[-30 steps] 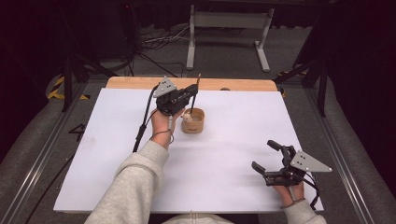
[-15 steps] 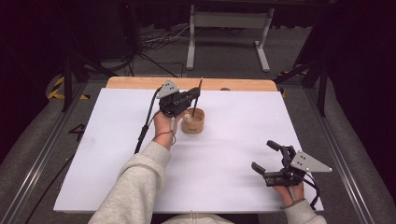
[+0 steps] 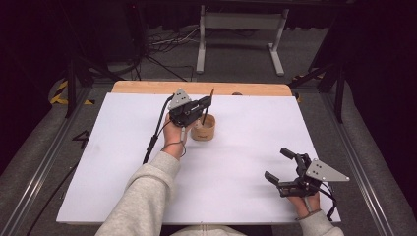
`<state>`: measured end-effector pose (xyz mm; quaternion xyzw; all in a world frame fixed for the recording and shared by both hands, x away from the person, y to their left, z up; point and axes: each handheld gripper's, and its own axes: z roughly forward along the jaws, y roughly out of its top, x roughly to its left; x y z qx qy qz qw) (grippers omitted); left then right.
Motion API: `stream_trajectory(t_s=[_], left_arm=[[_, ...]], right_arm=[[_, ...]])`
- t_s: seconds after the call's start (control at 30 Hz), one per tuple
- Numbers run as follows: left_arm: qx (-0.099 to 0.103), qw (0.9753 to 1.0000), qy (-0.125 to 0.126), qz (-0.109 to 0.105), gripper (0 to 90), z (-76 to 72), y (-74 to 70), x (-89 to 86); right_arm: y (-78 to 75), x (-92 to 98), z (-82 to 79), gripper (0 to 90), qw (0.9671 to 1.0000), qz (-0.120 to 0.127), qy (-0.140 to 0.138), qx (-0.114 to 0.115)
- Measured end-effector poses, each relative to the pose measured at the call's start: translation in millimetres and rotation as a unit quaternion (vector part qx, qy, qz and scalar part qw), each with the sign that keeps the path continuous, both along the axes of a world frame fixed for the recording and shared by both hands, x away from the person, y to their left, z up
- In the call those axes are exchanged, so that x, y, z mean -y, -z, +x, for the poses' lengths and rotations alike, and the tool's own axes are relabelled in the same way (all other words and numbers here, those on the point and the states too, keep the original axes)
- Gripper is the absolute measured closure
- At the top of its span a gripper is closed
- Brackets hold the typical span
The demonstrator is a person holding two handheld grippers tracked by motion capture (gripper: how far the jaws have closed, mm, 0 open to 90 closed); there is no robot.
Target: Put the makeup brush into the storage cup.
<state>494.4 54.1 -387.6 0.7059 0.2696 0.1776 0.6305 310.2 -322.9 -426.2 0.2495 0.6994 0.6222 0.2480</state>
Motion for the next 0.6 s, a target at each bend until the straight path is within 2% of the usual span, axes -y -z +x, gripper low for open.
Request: stream_trajectory(t_s=[0.23,0.33,0.6], left_arm=[[-0.007,0.9999,0.014,0.000,82.3,1.1,2.8,-0.3],[-0.016,0.9997,0.019,-0.003,82.2,1.8,5.8,0.3],[-0.023,0.9996,0.016,-0.002,82.0,1.6,15.0,-3.1]], right_arm=[[0.3,-0.3,0.4,3.6,1.0000,-0.001,-0.001,0.000],[0.3,-0.6,0.0,3.6,1.0000,-0.002,0.000,-0.001],[0.3,-0.9,0.9,3.6,1.0000,0.000,-0.004,-0.002]])
